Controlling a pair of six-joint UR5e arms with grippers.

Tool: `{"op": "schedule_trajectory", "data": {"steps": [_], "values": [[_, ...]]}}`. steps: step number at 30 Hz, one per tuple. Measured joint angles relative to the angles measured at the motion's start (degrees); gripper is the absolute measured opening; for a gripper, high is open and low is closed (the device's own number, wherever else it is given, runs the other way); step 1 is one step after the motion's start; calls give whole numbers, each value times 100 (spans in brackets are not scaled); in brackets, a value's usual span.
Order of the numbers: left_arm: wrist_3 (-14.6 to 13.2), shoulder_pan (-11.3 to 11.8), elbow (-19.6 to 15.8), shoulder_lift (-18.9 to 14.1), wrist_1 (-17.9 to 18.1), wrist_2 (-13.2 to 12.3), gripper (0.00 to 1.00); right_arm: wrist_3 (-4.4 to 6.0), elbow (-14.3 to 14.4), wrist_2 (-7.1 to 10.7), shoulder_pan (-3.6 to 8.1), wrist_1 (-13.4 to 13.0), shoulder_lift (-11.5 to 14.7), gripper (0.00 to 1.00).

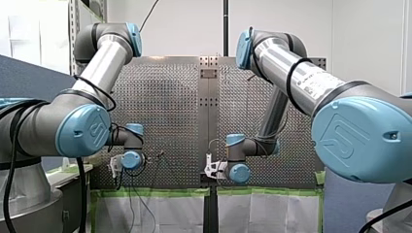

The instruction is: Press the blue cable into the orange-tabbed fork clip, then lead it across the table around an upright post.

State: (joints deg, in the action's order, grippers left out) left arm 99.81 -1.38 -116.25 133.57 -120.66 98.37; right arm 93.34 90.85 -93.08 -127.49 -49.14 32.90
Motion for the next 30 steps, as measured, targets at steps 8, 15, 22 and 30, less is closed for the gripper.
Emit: {"op": "schedule_trajectory", "data": {"steps": [8,15,22,30], "values": [[-168,-9,-365,-9,136,-24,0,-8,-1,0,-13,16,2,0],[-246,-27,-440,-11,148,-134,0,-10,-12,-6,-56,17,0,0],[-190,-51,-440,-7,300,-167,0,-8,-17,-15,-61,-26,-5,0],[39,-56,-408,3,623,-308,0,11,-94,-7,-32,3,-6,0]]}}
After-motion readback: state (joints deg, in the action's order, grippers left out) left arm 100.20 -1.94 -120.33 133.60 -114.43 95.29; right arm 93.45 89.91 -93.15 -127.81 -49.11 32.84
